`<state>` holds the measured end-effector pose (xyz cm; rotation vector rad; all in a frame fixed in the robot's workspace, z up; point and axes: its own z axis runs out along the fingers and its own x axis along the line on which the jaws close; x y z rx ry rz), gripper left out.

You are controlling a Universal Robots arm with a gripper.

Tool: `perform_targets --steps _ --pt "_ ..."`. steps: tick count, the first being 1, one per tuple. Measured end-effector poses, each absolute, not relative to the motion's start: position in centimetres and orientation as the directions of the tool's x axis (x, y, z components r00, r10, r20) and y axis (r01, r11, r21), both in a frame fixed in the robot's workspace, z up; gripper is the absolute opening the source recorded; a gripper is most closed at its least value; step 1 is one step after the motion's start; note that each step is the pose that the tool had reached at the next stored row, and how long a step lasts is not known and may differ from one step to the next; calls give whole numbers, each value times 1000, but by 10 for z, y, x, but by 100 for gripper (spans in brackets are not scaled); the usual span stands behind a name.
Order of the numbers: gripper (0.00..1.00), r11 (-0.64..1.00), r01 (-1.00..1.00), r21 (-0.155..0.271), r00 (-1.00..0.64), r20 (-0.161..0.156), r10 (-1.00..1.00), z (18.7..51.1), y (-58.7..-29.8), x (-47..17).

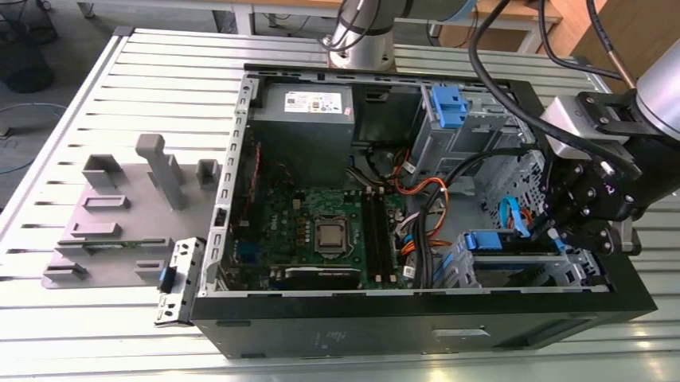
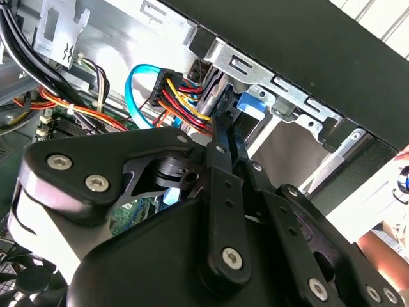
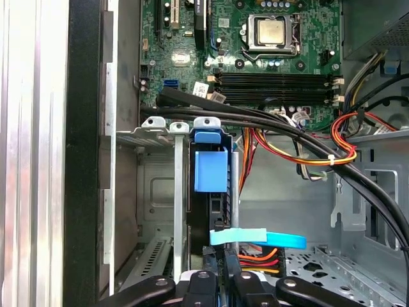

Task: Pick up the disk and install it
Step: 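Insert the second disk wire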

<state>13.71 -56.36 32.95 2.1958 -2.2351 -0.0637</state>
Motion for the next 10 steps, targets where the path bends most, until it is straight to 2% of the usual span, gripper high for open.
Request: perform_targets --steps 8,9,10 --pt "17 17 -999 34 -18 -24 -1000 329 -564 137" --pt "24 17 -999 34 -18 -23 -1000 329 -564 137" --pt "24 17 -999 34 -18 -23 -1000 329 -564 137"
